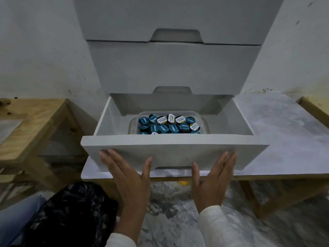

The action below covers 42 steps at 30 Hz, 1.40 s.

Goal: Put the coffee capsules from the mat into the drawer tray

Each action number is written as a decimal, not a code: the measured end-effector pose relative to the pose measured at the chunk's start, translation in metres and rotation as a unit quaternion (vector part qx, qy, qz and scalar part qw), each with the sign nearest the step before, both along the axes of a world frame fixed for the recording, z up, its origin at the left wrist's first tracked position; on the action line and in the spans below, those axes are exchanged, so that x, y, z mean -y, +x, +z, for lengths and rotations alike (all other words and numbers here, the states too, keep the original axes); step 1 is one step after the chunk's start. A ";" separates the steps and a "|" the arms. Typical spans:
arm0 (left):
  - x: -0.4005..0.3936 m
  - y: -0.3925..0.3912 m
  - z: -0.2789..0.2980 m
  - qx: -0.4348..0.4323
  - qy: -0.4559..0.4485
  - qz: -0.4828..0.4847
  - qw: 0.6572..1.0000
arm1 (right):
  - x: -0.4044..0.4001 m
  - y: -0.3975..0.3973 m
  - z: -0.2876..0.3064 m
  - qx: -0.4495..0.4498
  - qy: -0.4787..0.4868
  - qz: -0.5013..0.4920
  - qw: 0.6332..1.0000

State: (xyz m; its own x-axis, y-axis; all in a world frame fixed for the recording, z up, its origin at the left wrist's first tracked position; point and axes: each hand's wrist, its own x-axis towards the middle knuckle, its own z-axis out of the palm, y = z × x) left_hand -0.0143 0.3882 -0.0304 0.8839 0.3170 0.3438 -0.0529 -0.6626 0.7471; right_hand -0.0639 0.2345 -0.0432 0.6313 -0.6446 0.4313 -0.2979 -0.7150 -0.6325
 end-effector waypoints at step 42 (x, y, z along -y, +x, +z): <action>0.041 0.183 0.006 0.010 -0.019 -0.020 1.000 | 0.064 0.185 0.014 -0.051 -0.003 0.031 0.998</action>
